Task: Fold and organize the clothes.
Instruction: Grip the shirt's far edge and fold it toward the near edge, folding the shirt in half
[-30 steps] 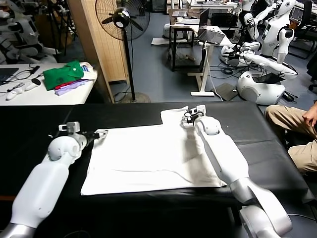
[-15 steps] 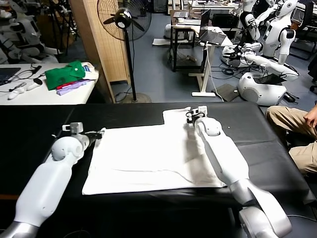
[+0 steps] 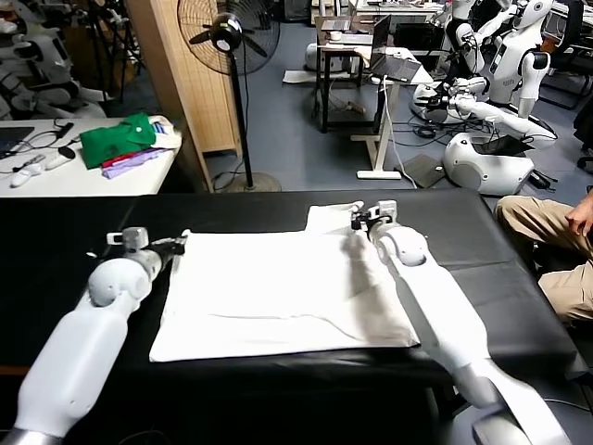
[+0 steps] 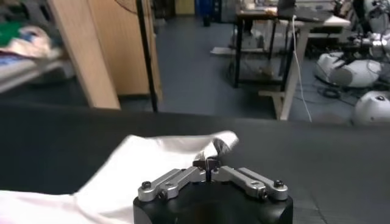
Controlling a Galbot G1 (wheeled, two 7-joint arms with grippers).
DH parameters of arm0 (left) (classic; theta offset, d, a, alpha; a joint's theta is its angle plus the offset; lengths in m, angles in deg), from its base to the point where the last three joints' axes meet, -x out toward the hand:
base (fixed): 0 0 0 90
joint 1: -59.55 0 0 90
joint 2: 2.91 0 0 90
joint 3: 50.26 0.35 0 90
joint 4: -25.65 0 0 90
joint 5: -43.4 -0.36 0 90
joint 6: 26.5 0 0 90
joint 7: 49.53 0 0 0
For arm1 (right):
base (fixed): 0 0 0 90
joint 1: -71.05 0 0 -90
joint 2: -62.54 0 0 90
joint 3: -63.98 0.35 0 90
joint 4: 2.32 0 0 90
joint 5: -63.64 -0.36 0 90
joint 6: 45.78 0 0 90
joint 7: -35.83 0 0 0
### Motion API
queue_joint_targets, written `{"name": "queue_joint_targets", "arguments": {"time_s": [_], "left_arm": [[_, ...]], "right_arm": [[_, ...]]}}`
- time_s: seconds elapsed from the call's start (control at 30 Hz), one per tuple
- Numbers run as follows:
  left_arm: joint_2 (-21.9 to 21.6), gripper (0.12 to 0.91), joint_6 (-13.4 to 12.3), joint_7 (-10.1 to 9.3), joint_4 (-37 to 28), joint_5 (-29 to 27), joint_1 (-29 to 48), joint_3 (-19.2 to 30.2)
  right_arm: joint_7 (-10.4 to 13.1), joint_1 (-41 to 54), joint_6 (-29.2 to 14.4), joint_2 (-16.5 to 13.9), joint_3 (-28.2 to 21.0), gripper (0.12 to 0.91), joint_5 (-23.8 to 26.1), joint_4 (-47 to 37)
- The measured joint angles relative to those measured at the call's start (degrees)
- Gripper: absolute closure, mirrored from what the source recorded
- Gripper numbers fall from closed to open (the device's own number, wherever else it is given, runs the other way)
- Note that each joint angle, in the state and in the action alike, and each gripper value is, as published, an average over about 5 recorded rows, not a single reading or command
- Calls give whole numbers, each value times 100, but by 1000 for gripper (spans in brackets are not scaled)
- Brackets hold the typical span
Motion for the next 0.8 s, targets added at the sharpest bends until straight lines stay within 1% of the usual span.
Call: {"name": "queue_joint_targets", "arguments": {"time_s": [0.13,0.3,0.4,0.6,0.7,0.8], "left_arm": [[-181,900,-25,-150,572,-1,-394,-173],[-391,900,-25,-222,1134,-97,-852,-374],[-499,900,-32,-245,1451,-165,-1144,-474],[-539,900,-1,-288,2143,-317,-1774,-697],[-482,900,26,-322,2419,-411,-2068,-819],[-455,900,10,-303,2643,-466,-2362,-951]], "right_arm": [[99,-404,112,-408,125,904,-274,694],[257,-945,337,-847,290,904,-597,1454],[329,-1236,548,-1080,382,904,-685,1886],[352,-1784,998,-1439,599,904,-606,2621],[347,-2070,1074,-1543,697,904,-453,2915],[342,-2349,1073,-1593,745,904,-276,3144]]}}
